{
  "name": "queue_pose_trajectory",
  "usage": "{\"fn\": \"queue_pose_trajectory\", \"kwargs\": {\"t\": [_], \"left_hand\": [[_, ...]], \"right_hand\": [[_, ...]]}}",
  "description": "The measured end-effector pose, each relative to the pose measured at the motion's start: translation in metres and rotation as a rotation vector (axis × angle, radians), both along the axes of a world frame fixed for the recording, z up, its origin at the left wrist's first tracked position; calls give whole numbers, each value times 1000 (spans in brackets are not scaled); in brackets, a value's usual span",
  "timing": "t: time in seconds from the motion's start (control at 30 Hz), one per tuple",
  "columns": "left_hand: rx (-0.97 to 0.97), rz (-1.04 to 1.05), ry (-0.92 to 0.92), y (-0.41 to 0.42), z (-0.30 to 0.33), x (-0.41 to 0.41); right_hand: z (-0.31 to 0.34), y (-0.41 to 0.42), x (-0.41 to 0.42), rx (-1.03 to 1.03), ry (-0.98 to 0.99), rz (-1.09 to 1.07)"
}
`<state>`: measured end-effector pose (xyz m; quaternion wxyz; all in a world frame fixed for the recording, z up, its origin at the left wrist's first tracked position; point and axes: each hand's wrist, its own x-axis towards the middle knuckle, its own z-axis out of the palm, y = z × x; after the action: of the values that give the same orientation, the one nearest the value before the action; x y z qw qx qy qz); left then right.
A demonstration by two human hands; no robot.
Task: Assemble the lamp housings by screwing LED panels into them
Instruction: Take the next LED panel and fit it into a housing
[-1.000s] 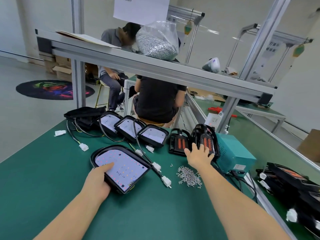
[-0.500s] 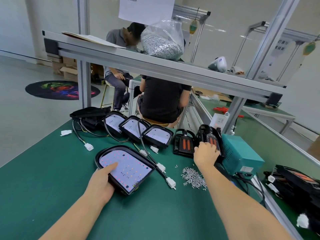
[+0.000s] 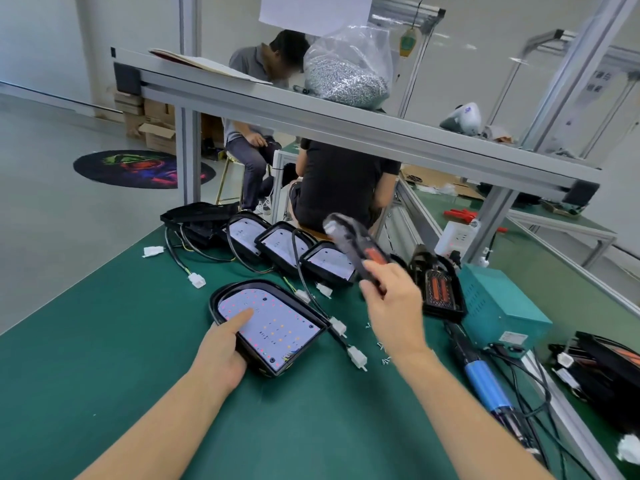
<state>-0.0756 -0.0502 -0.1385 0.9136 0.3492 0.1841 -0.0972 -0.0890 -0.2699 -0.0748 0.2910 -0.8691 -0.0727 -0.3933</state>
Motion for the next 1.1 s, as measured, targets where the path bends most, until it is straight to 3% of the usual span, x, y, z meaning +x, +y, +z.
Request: {"fn": "queue_pose_trajectory", "kwargs": {"t": [0.2,0.57,0.8,1.0,1.1], "left_hand": [[55,45,-31,1,3,-4],[-77,-52,-149,5,0,-10],[-55,-191,-261,7,1,-14],[51,-151,-198,3,5,-17],[68,-143,-163,1,6,-20]], "right_hand": [[-31,82,-49,-63,-52,229],[-51,117,-65,-329,3,79],[-60,120,-64,-345,-24,45],[-64,119,-76,-419,89,121],[-58,108,-83,-261,60,199]]}}
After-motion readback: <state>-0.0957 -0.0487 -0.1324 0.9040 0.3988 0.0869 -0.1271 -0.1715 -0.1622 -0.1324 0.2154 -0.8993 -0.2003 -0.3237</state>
